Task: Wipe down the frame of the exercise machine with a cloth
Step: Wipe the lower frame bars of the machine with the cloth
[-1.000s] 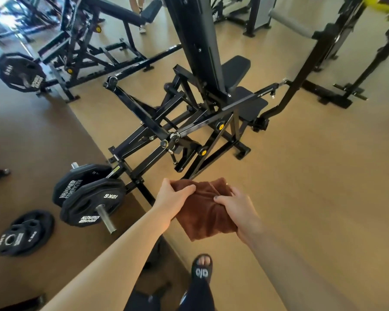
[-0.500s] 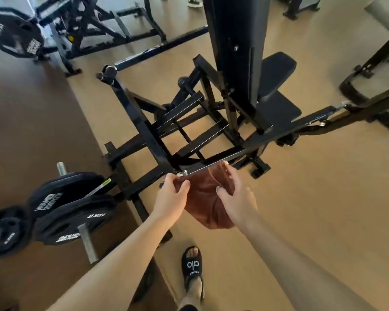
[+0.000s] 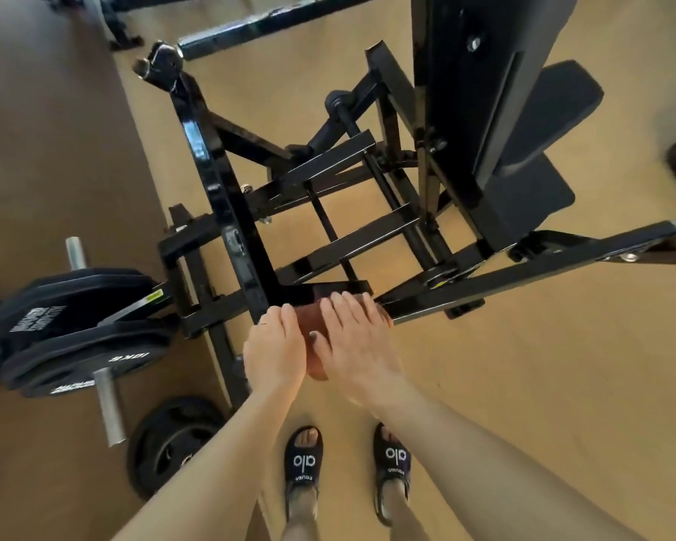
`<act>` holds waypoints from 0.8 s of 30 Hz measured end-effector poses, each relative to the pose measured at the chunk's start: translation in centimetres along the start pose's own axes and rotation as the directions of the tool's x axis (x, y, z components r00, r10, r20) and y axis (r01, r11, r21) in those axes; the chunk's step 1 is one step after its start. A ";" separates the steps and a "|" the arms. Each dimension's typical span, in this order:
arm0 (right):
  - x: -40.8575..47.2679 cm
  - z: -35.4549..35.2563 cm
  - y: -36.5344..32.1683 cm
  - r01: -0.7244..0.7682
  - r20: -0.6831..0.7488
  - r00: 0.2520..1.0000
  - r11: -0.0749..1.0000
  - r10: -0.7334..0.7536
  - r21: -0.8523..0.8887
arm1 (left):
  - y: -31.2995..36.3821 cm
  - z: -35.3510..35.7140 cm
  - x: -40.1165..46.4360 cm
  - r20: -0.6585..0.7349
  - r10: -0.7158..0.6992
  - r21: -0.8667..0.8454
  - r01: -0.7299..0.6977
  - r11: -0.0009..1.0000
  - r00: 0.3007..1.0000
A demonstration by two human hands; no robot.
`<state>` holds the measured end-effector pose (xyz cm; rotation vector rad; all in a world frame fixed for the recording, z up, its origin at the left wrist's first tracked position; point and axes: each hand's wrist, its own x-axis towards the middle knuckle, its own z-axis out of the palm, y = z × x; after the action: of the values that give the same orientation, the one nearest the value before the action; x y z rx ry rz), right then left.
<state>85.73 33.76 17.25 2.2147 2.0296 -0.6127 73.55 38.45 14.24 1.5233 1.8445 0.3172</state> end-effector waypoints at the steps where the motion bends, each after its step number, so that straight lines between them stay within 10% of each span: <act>1: 0.3 0.5 0.1 0.034 -0.008 0.999 0.999 -0.034 0.000 | 0.3 0.2 0.3 -0.025 -0.068 -0.053 0.066 0.996 0.997; 10: 2.6 1.4 4.0 0.177 -0.178 0.968 0.984 -0.179 -0.029 | 1.5 1.0 2.7 -0.126 -0.352 0.014 0.357 0.934 0.927; 17: 1.9 -0.8 14.8 -0.121 -0.208 0.972 0.991 0.108 -0.049 | 1.2 1.7 2.5 -0.214 -0.196 0.198 0.239 0.951 0.957; 24: 1.9 2.5 1.0 -0.057 -0.247 0.966 0.996 0.073 0.072 | 1.2 1.6 2.8 -0.233 -0.238 0.177 0.281 0.943 0.943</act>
<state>86.19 34.64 14.13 2.4988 2.0621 -0.4155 75.31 41.00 12.80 1.3982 2.2802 0.1665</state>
